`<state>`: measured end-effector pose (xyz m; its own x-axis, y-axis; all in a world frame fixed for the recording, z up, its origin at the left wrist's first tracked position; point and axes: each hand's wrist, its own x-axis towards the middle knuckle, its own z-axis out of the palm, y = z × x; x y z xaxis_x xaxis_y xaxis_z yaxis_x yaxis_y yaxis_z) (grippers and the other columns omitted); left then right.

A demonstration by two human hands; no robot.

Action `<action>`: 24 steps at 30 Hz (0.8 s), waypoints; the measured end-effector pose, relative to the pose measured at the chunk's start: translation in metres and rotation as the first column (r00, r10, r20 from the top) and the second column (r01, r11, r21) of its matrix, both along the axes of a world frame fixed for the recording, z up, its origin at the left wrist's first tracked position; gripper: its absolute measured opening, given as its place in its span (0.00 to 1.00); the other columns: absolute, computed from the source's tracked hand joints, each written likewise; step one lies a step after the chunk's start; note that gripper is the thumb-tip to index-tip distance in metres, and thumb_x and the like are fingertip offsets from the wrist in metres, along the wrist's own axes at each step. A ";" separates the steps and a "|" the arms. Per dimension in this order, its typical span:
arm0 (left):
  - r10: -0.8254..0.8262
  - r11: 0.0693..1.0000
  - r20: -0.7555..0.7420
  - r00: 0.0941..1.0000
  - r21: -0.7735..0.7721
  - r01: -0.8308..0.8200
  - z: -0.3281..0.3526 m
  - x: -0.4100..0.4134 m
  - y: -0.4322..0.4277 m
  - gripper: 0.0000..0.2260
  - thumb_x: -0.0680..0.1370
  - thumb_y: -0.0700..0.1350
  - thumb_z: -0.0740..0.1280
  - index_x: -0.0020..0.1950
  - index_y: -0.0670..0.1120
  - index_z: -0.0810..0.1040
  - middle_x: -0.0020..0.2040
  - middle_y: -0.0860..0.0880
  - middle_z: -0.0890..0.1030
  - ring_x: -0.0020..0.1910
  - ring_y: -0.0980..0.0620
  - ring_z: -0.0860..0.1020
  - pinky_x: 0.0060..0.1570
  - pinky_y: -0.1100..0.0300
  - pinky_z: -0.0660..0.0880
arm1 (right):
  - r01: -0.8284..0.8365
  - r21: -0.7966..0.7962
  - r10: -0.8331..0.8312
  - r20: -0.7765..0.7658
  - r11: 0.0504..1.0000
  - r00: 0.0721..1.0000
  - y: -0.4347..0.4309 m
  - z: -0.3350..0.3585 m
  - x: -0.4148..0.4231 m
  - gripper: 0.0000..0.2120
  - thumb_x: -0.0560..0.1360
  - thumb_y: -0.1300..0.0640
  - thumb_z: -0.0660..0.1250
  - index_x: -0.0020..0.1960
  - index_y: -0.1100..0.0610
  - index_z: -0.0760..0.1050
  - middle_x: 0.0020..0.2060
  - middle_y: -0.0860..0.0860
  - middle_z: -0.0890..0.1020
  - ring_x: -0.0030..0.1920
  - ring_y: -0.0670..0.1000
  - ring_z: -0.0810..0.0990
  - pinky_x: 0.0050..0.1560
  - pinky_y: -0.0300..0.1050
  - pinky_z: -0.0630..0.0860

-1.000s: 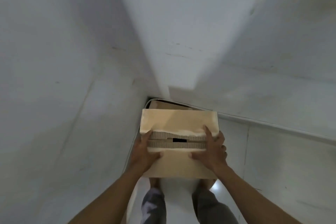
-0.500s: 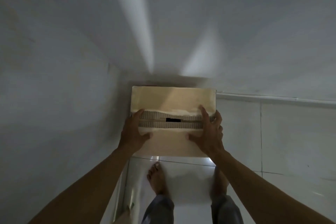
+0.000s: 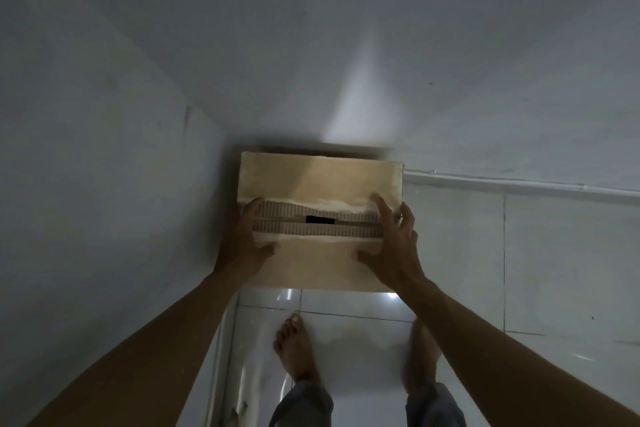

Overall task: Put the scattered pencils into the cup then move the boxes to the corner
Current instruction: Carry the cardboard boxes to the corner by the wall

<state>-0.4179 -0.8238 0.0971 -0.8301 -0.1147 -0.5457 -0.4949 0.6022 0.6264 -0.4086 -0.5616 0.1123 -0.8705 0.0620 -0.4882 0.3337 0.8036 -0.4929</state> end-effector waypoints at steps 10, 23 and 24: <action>-0.011 1.000 0.052 0.999 -0.023 0.012 0.000 -0.013 0.003 0.40 0.67 0.35 0.75 0.74 0.54 0.62 0.68 0.47 0.69 0.66 0.44 0.69 0.63 0.45 0.72 | -0.090 0.033 0.086 0.113 0.995 0.990 0.003 -0.002 -0.004 0.54 0.63 0.52 0.79 0.78 0.45 0.49 0.75 0.59 0.44 0.70 0.65 0.60 0.68 0.62 0.66; -0.268 0.907 0.075 0.961 -0.318 0.278 0.049 0.029 0.055 0.26 0.76 0.47 0.67 0.73 0.48 0.65 0.78 0.46 0.53 0.77 0.44 0.50 0.71 0.39 0.54 | -0.292 0.177 0.275 0.116 0.940 0.954 0.009 0.032 0.017 0.38 0.71 0.42 0.70 0.75 0.48 0.57 0.77 0.57 0.50 0.74 0.62 0.55 0.71 0.58 0.57; -0.283 0.910 0.042 0.958 -0.304 0.282 0.055 0.031 0.063 0.25 0.77 0.47 0.67 0.73 0.48 0.65 0.78 0.46 0.53 0.77 0.44 0.49 0.72 0.39 0.54 | -0.306 0.179 0.293 0.097 0.935 0.951 0.010 0.037 0.018 0.36 0.72 0.42 0.68 0.75 0.48 0.59 0.77 0.56 0.53 0.74 0.61 0.54 0.71 0.57 0.55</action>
<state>-0.3872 -0.7609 0.1526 -0.8539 -0.0351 -0.5192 -0.2748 0.8777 0.3926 -0.3903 -0.5515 0.1490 -0.8285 -0.0992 -0.5511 0.0904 0.9476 -0.3064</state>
